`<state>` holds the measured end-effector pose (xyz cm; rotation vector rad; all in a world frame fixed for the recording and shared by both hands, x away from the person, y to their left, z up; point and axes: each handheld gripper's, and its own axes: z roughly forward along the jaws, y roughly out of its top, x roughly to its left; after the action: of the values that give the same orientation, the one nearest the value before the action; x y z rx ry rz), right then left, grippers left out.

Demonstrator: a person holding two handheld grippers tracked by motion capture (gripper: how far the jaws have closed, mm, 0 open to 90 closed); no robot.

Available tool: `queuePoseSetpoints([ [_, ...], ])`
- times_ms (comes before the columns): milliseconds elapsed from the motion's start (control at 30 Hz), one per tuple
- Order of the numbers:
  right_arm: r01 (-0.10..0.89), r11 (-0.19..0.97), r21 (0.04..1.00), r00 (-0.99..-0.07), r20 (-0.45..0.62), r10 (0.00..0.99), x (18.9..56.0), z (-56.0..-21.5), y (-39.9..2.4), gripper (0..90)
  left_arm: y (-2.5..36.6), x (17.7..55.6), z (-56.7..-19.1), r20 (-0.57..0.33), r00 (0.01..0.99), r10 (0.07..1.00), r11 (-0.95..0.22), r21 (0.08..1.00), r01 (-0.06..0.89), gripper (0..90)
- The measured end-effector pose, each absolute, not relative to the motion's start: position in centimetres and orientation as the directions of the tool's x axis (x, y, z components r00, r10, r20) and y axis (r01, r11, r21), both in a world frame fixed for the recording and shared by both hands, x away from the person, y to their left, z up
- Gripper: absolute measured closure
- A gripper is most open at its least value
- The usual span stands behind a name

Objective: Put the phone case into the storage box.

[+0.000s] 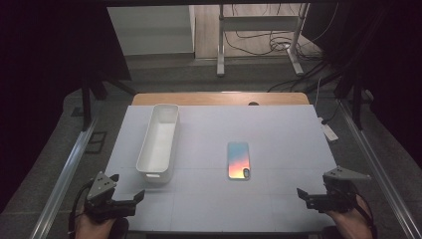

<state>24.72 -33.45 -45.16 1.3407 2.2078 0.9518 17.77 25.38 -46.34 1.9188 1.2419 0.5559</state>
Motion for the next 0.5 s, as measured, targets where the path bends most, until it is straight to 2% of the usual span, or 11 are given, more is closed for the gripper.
queuePoseSetpoints([
  [500,0.624,0.331,0.708,-0.482,0.016,0.876,24.84,-45.25,-33.27,0.0,25.5,17.73,-46.36,-0.059,0.442,0.895,-0.225,0.795,0.563,1.7],
])
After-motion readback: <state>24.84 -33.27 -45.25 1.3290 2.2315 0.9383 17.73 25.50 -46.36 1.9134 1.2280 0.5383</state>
